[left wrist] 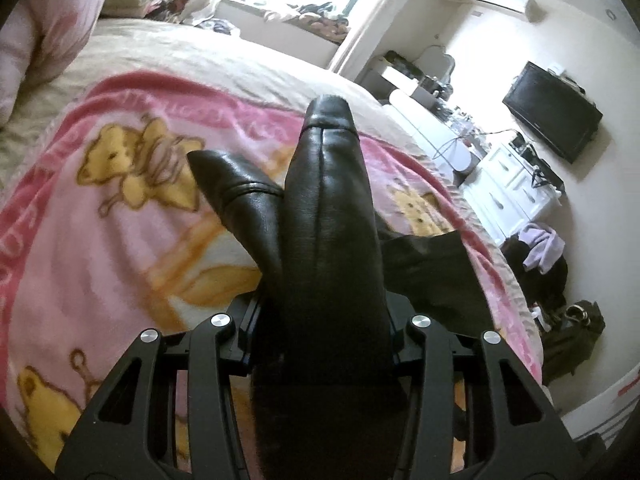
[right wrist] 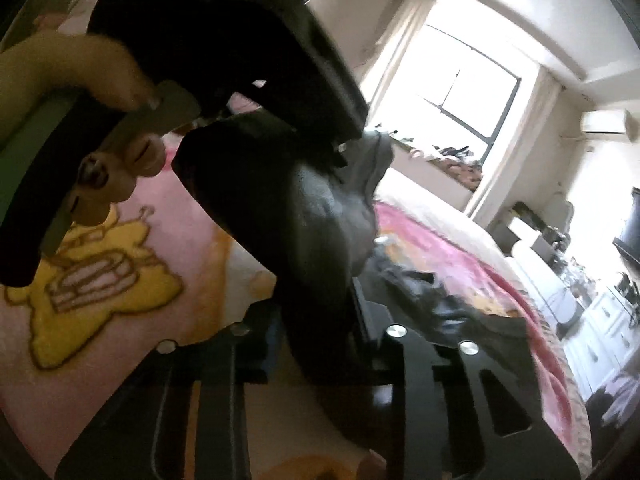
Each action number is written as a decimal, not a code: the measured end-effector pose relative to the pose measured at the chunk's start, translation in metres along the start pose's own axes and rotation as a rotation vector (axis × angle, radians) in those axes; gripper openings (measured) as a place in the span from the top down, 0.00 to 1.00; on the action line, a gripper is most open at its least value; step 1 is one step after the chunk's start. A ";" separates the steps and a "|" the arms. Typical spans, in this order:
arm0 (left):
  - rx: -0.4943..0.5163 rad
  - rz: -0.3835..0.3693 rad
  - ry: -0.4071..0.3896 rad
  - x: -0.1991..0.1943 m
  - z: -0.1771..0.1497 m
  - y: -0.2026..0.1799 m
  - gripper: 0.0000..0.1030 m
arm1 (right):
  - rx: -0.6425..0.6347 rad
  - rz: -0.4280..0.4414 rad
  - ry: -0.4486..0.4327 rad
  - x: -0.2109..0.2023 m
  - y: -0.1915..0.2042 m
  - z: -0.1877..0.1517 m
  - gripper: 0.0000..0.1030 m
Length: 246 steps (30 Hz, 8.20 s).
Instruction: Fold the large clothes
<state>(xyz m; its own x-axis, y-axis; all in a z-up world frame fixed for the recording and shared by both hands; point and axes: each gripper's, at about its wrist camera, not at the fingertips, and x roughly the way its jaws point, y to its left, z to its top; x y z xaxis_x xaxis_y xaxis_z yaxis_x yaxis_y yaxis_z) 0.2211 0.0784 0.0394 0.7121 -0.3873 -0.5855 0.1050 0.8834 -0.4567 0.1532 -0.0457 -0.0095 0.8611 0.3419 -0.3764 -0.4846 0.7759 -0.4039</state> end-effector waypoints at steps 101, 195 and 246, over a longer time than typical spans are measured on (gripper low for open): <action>-0.013 -0.117 0.352 0.166 -0.071 -0.135 0.11 | 1.229 0.554 0.527 0.044 -0.326 -0.200 0.37; 0.234 0.147 0.033 -0.017 -0.163 -0.131 0.09 | 0.662 -0.089 0.225 -0.162 -0.159 -0.126 0.04; 0.227 0.222 0.086 -0.018 -0.161 -0.123 0.09 | 0.711 -0.210 0.237 -0.182 -0.178 -0.130 0.04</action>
<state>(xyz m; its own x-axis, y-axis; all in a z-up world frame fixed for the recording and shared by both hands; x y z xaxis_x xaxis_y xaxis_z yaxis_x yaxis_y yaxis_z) 0.0841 -0.0661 -0.0016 0.6748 -0.1907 -0.7129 0.1125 0.9813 -0.1560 0.0625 -0.3150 0.0221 0.8291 0.0896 -0.5519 -0.0309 0.9929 0.1148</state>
